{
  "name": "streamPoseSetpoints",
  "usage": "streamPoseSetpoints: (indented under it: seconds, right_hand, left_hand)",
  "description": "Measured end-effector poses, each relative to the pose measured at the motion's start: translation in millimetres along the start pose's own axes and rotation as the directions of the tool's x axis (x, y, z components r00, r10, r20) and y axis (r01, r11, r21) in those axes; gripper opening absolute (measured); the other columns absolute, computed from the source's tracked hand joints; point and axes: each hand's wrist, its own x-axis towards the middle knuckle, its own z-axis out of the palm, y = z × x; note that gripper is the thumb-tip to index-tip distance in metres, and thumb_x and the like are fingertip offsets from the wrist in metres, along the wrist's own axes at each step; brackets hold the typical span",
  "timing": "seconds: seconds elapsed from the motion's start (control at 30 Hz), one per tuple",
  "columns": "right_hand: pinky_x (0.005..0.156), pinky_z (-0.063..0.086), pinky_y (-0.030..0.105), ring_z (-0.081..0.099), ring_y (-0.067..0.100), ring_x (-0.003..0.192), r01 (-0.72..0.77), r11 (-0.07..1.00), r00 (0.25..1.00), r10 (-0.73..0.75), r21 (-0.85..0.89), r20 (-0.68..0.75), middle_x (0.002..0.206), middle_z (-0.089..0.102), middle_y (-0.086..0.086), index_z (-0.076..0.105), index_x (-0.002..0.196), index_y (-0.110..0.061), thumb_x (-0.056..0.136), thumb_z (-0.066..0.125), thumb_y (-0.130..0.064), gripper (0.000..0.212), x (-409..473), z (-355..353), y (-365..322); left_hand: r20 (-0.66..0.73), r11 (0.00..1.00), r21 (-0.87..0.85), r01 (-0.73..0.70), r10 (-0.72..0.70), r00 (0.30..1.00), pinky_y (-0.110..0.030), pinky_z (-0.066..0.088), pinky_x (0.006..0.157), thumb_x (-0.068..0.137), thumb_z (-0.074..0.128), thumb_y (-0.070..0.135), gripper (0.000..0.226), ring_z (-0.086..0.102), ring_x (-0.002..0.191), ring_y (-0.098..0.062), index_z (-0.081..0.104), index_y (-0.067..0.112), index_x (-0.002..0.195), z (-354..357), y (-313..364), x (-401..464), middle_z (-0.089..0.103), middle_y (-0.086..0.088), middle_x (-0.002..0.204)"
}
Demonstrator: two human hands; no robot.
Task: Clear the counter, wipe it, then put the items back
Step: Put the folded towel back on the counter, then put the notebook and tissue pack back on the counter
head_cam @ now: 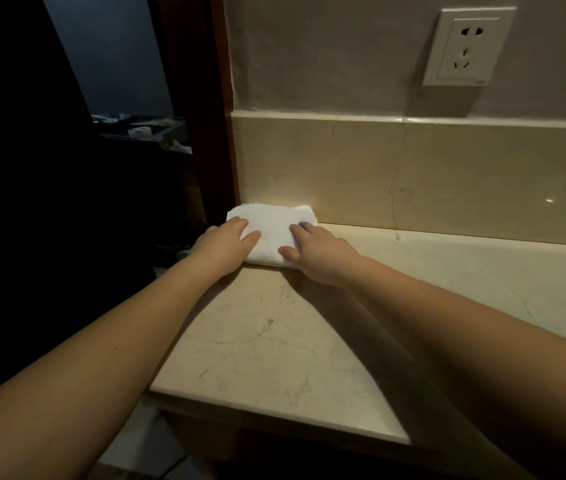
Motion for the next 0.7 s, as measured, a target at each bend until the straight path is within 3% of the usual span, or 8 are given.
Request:
streamPoseSetpoints:
  seconds: [0.1,0.23,0.3,0.43,0.57,0.7]
  right_hand:
    - [0.102,0.035,0.045,0.036,0.027,0.133,0.004,1.0,0.999,-0.003,-0.013,0.038,0.154,0.028,0.004,0.029,0.146,-0.018,0.097,0.031,-0.053,0.06,-4,-9,-1]
    - [0.092,0.042,0.035,0.051,0.026,0.117,-0.015,0.991,1.0,0.016,0.135,-0.003,0.14,0.047,0.006,0.042,0.138,-0.016,0.094,0.046,-0.049,0.055,-20,-39,5]
    - [0.088,0.041,0.032,0.053,0.025,0.116,-0.019,0.987,0.996,0.033,0.161,-0.082,0.14,0.049,0.004,0.044,0.138,-0.019,0.095,0.046,-0.046,0.052,-43,-54,17]
    - [0.093,0.042,0.034,0.053,0.025,0.117,-0.007,1.0,0.985,0.012,0.029,-0.174,0.132,0.057,0.002,0.054,0.13,-0.022,0.095,0.044,-0.044,0.043,-123,-78,58]
    - [0.094,0.045,0.037,0.054,0.022,0.114,-0.071,0.997,0.973,0.069,-0.003,-0.219,0.128,0.059,-0.003,0.058,0.126,-0.024,0.095,0.044,-0.042,0.038,-234,-95,116]
    - [0.089,0.045,0.033,0.056,0.016,0.108,-0.169,0.985,0.955,0.169,0.021,-0.242,0.12,0.061,-0.007,0.061,0.119,-0.025,0.095,0.044,-0.041,0.033,-363,-99,170]
  left_hand:
    - [0.081,0.994,-0.099,0.038,-0.03,0.996,-0.039,0.045,0.097,0.1,0.035,0.041,0.051,0.044,0.123,-0.029,0.03,0.023,0.147,-20,13,-4,0.036,-0.009,0.149]
    - [0.051,0.997,-0.031,0.069,-0.068,0.996,-0.04,0.039,0.103,0.098,0.037,0.051,0.057,0.043,0.13,-0.031,0.037,0.021,0.147,-53,39,-19,0.041,-0.008,0.149]
    - [-0.001,0.996,-0.084,0.023,-0.023,1.0,-0.037,0.039,0.098,0.096,0.042,0.051,0.058,0.045,0.129,-0.03,0.04,0.019,0.145,-63,54,-32,0.043,-0.007,0.148]
    - [-0.055,0.969,-0.247,-0.029,0.016,0.998,-0.031,0.042,0.086,0.093,0.049,0.046,0.046,0.056,0.114,-0.023,0.055,0.022,0.132,-76,105,-75,0.057,-0.004,0.133]
    - [-0.09,0.887,-0.427,-0.175,0.151,0.984,-0.026,0.042,0.065,0.093,0.051,0.039,0.028,0.054,0.077,-0.002,0.064,0.026,0.114,-73,186,-150,0.064,0.003,0.104]
    - [-0.055,0.77,-0.586,-0.253,0.274,0.96,-0.025,0.042,0.071,0.094,0.052,0.036,0.02,0.053,0.086,0.006,0.065,0.028,0.108,-50,270,-244,0.061,0.018,0.095]
